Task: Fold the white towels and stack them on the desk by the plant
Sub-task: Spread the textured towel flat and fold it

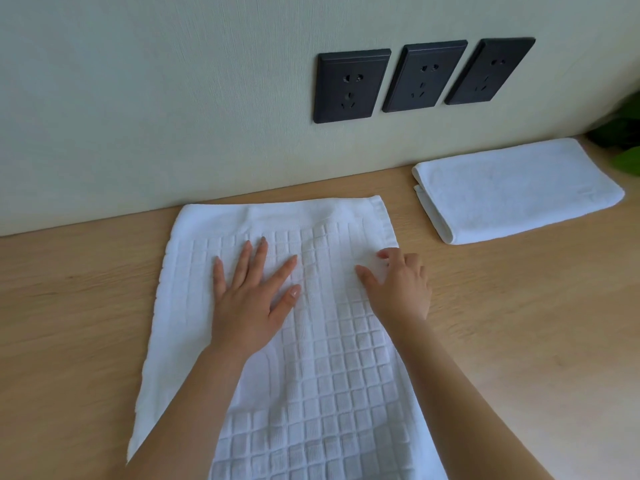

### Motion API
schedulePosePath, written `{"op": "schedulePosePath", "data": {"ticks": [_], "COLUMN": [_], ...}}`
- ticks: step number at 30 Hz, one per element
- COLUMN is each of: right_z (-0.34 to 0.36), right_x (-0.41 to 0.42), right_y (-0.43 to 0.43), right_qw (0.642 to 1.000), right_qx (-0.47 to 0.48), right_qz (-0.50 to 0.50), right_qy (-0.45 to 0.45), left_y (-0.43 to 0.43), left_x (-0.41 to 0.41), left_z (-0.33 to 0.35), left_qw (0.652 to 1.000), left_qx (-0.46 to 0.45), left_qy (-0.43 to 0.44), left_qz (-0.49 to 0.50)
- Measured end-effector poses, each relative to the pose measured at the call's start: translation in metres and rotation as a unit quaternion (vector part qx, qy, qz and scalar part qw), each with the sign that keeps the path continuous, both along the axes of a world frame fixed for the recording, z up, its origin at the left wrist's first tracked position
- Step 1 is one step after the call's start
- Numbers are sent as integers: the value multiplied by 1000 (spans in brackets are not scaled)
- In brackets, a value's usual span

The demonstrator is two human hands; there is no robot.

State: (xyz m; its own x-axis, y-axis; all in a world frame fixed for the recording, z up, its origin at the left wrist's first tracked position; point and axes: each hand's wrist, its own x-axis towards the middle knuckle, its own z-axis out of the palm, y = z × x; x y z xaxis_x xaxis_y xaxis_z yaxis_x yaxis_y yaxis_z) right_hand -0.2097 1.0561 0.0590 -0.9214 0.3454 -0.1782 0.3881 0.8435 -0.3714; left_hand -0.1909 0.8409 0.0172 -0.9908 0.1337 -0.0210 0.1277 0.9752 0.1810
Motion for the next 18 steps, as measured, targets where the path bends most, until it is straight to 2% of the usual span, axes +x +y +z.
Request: {"op": "schedulePosePath", "data": {"ticks": [2,8,13,18], "right_z": [2,4,8,6], "right_x": [4,2,8,6], "right_y": [0,0,-5,-4], "right_qw": [1000,995,999,996], "right_qx": [8,-89,7,-74], "right_qz": [-2,-28,-36,-42], "right_qy": [-28,-36,-36,-33], "left_y": [0,0,1,1], "left_x": [0,0,0,0], "left_z": [0,-1,1,2], "left_qw": [1000,1000,1000,1000], "left_qx": [6,-7,-3,1], "left_qy": [-5,-5,-3,-10], "left_qz": [-1,-3,-4,0]}}
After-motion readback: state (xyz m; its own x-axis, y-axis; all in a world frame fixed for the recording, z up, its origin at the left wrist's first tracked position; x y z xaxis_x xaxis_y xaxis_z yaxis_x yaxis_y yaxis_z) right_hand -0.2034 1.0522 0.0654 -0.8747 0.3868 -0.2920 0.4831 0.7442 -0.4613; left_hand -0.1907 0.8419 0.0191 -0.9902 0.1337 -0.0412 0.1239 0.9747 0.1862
